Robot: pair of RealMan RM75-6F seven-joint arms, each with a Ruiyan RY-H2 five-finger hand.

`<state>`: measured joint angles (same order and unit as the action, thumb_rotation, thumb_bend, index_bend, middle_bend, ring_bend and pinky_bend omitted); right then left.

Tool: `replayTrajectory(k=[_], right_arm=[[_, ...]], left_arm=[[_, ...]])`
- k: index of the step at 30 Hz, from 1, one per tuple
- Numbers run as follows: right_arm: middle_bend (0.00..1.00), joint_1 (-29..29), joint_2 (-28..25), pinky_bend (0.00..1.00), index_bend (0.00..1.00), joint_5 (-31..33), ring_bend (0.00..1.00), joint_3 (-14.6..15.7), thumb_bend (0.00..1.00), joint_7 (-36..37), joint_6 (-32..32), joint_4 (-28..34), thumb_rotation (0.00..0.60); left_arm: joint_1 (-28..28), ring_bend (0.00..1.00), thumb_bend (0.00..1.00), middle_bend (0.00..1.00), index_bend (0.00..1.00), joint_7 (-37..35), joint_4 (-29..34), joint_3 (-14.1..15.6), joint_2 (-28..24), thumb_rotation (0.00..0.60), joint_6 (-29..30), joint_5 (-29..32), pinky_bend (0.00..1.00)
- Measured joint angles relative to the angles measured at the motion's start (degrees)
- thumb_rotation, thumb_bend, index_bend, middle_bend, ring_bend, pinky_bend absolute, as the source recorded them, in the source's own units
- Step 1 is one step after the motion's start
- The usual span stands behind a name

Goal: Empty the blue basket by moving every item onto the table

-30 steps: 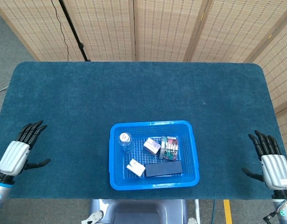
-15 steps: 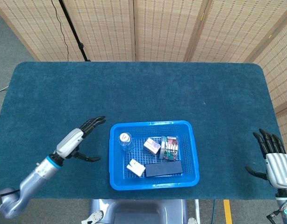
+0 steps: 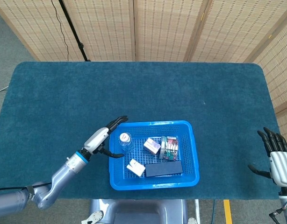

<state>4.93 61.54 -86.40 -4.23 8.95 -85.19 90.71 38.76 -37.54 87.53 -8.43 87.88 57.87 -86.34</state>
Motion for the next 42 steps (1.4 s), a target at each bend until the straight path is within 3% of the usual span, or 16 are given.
replayTrajectory(k=[3,6,9,11,17,31,37,42], right_arm=[[0.01,0.03,-0.1,0.0,0.0,0.14,0.0,-0.09,0.0,0.34,0.13,-0.05,0.6],[0.01,0.02,-0.21,0.0,0.0,0.23,0.0,-0.17,0.0,0.61,0.14,-0.08,0.6],[0.01,-0.06,-0.3,0.0,0.0,0.2,0.0,-0.21,0.0,0.8,-0.04,-0.05,0.6],[0.01,-0.09,-0.35,0.0,0.0,0.19,0.0,-0.24,0.0,0.93,-0.1,-0.06,0.6],[0.01,-0.12,-0.48,0.0,0.0,0.35,0.0,-0.39,0.0,1.34,-0.1,-0.12,0.6],[0.01,-0.24,-0.72,0.0,0.0,0.35,0.0,-0.5,0.0,1.69,-0.25,-0.07,0.6],[0.01,-0.32,-0.74,0.0,0.0,0.33,0.0,-0.48,0.0,1.57,-0.33,0.07,0.6],[0.01,-0.33,-0.81,0.0,0.0,0.19,0.0,-0.42,0.0,1.41,-0.3,0.39,0.6]], left_arm=[[0.38,0.0,0.03,0.0,0.0,-0.26,-1.53,-0.15,1.78,0.6,-0.36,0.85,0.01],[0.55,0.03,0.14,0.0,0.04,-0.74,-2.43,-0.49,3.48,0.6,-0.29,1.8,0.1],[0.57,0.17,0.25,0.09,0.22,0.12,-3.21,-0.86,4.97,0.6,0.13,2.83,0.19],[0.53,0.26,0.33,0.2,0.35,0.93,-3.47,-1.05,5.56,0.6,0.41,3.32,0.25],[-0.34,0.36,0.4,0.32,0.51,5.78,-4.19,-1.98,8.16,0.6,4.0,4.61,0.3],[-2.0,0.37,0.41,0.33,0.53,7.6,-0.42,-3.99,7.38,0.6,9.91,3.48,0.3],[-2.25,0.37,0.41,0.33,0.53,7.95,5.09,-5.88,3.61,0.6,11.86,2.3,0.3],[-2.72,0.37,0.41,0.33,0.52,9.77,12.28,-9.06,-3.56,0.6,13.73,1.6,0.3]])
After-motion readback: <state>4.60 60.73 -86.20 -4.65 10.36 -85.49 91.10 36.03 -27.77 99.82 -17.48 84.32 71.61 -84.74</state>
